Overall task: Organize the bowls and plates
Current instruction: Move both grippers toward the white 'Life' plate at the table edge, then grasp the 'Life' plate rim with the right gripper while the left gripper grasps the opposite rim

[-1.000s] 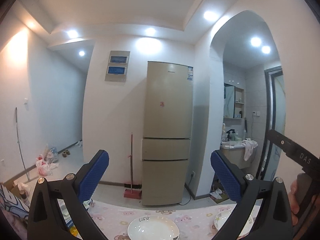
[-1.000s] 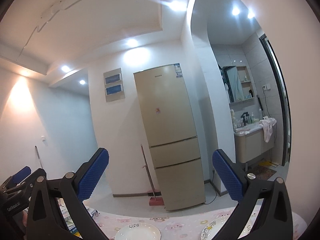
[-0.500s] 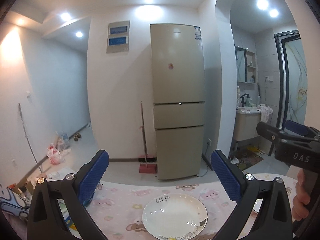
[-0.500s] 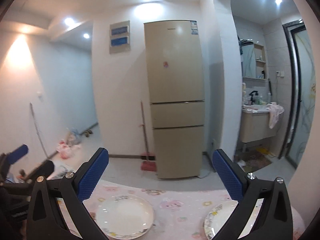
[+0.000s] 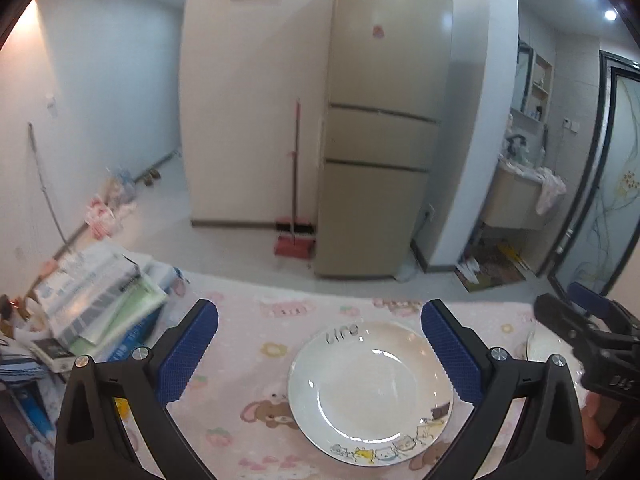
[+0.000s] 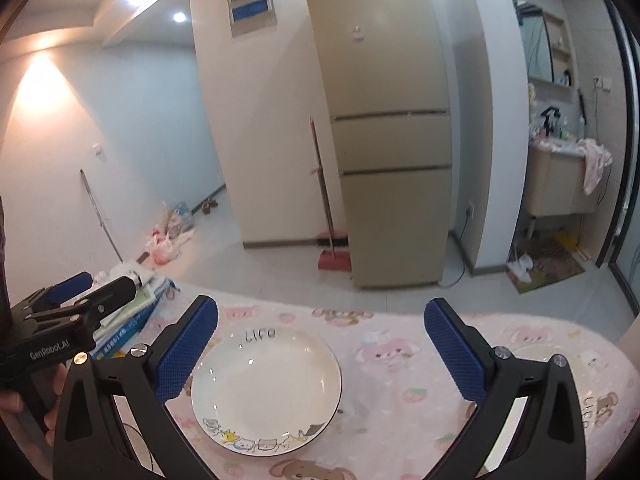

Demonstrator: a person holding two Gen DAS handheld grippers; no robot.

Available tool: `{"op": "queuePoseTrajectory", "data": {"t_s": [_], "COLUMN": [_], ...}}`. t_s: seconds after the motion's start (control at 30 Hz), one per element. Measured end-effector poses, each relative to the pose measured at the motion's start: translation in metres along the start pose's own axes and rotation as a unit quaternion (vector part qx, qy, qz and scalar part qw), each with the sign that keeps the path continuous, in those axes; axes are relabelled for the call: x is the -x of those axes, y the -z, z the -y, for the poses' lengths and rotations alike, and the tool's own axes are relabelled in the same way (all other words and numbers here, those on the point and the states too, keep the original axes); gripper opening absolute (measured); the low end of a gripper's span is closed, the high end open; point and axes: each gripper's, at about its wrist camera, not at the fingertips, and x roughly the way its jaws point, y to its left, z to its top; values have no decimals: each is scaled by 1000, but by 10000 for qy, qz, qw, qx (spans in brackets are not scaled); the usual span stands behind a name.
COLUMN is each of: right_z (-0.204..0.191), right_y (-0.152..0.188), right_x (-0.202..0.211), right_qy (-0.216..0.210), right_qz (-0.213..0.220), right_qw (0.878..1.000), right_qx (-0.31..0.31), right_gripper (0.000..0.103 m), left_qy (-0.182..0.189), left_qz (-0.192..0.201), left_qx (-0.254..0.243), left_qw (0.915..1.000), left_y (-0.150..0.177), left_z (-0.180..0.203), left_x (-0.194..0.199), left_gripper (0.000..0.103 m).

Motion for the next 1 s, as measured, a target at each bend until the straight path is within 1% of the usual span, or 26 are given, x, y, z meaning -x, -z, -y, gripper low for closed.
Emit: {"op": "queuePoseTrajectory", "data": {"t_s": [0.03,0.07,0.2,0.23,0.27,0.3,0.37,0.47,0.57,0.6,0.63,0.67,0.73,0.83,0.87,0.9,0.93,0.97,1.0], "right_z": [0,1,8,10,13,16,21,22,23,25,28,28,27,28,29,31,32,32,33], "right_y": [4,8,26,29,32,31,34,39,45,47,49,52,57,62,64,66,68,70,71], "right_x": [-8,-15,-51,-56,-61,-67,-73,-81,-96,-100,-103,-108,-114,-121,-123,-126,-129,-132,-134], "right_qy": [46,85,91,61,18,-31,-178,-409,-416,-379,-339,-264,-163,-345,-423,-521,-620,-684,-734], "right_qz": [-62,-146,-781,-879,-979,-1075,-1214,-1413,-1696,-1765,-1817,-1881,-1995,-2203,-2275,-2350,-2427,-2475,-2530], "right_qw": [10000,9999,9967,9958,9948,9936,9913,9870,9811,9794,9779,9766,9752,9693,9663,9631,9597,9576,9556], "right_qx": [-9,-35,-179,-231,-291,-357,-474,-653,-830,-901,-980,-1013,-949,-1040,-1124,-1207,-1275,-1306,-1317], "right_gripper": [103,103,103,103,103,103,103,103,102,101,98,95,92,88,86,83,77,70,67], "left_qy": [64,44,-11,-22,-51,-63,-53,-19,-94,-178,-200,-204,-181,-237,-247,-236,-163,-76,35], "left_qz": [-140,-246,-687,-874,-996,-1126,-1273,-1464,-1613,-1672,-1717,-1804,-1980,-2090,-2146,-2224,-2329,-2377,-2426], "left_qx": [34,64,184,273,331,399,511,674,663,634,641,670,738,761,821,887,960,992,1023], "left_qw": [9999,9997,9975,9958,9945,9928,9905,9869,9846,9837,9829,9811,9772,9746,9729,9706,9676,9662,9647], "left_y": [1,3,14,17,19,22,28,35,41,43,45,47,50,54,56,58,61,64,67], "left_z": [-3,-5,-12,-16,-19,-22,-28,-34,-34,-33,-33,-33,-34,-39,-42,-45,-48,-50,-52], "left_x": [-11,-19,-49,-58,-64,-71,-79,-90,-100,-103,-105,-108,-114,-121,-123,-126,-130,-132,-135], "left_gripper": [103,103,103,98,91,88,87,83,83,80,77,71,63,52,45,41,36,35,31]}}
